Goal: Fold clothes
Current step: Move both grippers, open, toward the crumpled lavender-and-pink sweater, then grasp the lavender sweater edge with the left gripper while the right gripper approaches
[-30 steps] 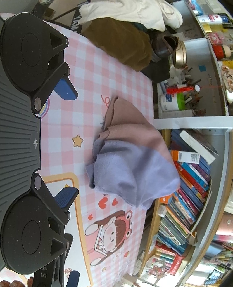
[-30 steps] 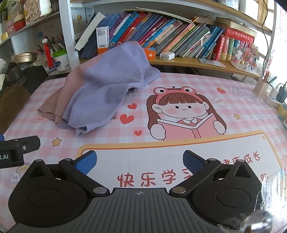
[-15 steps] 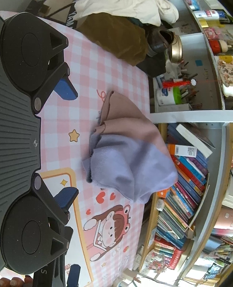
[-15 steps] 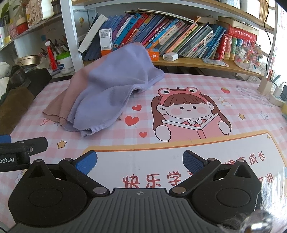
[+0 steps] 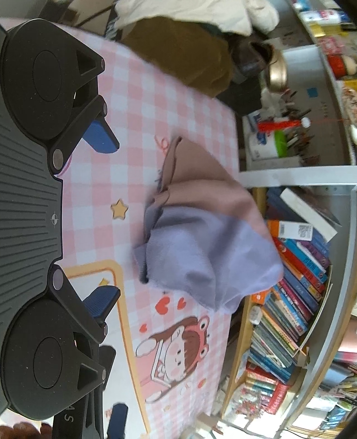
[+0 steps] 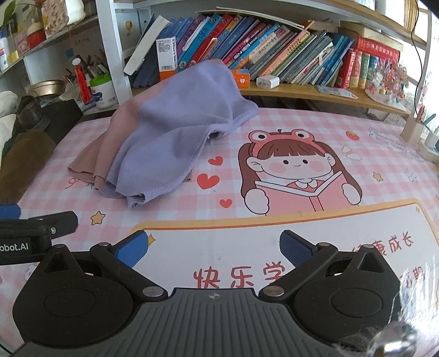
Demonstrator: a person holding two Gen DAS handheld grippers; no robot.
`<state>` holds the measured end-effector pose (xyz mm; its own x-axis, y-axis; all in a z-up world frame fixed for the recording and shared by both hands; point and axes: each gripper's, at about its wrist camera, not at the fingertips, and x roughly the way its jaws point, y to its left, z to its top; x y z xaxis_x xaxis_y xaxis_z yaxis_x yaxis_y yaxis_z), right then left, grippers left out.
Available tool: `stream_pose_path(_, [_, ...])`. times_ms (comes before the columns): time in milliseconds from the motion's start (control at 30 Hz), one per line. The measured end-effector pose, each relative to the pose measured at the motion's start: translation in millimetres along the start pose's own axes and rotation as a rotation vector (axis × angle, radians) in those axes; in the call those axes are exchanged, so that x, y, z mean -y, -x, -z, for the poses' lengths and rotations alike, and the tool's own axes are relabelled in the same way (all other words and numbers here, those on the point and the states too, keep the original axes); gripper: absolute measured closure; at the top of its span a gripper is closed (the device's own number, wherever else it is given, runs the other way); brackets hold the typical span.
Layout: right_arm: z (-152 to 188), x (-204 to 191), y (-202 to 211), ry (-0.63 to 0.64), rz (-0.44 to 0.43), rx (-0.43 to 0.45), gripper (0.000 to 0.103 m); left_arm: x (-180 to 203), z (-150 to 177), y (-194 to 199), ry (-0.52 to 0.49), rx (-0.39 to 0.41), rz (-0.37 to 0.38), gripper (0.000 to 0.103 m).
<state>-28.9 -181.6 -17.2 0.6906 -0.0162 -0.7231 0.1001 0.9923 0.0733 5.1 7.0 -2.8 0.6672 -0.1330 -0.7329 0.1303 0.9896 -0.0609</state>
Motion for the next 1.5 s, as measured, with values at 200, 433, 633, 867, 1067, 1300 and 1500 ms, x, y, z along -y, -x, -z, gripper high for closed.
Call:
stream_pose_path(200, [1,14,-1,-0.077,-0.029,0.003,0.0,6,-1,-6,-0.01,0.013,0.049,0.002])
stream_pose_path(433, [-5,34,3,-0.146,-0.054,0.028,0.0,17,-5,-20,-0.061,0.025,0.049,0.002])
stream_pose_path(633, [-7,53,-2,-0.186,-0.037,0.007,0.0,27,1,-37,-0.092,-0.004,0.065,0.002])
stream_pose_path(867, [-7,73,-13,-0.215,-0.056,-0.029,0.0,36,0,-49,-0.084,-0.035,0.042,0.002])
stream_pose_path(1067, [-9,94,-22,-0.229,-0.11,-0.059,0.0,50,-5,-57,-0.07,-0.027,-0.034,0.002])
stream_pose_path(1300, [-15,122,-37,-0.252,-0.152,-0.099,0.0,74,-17,-79,-0.096,0.004,-0.155,0.002])
stream_pose_path(1500, [-25,138,-47,-0.237,-0.193,-0.106,0.0,99,-30,-108,-0.16,0.026,-0.219,0.002])
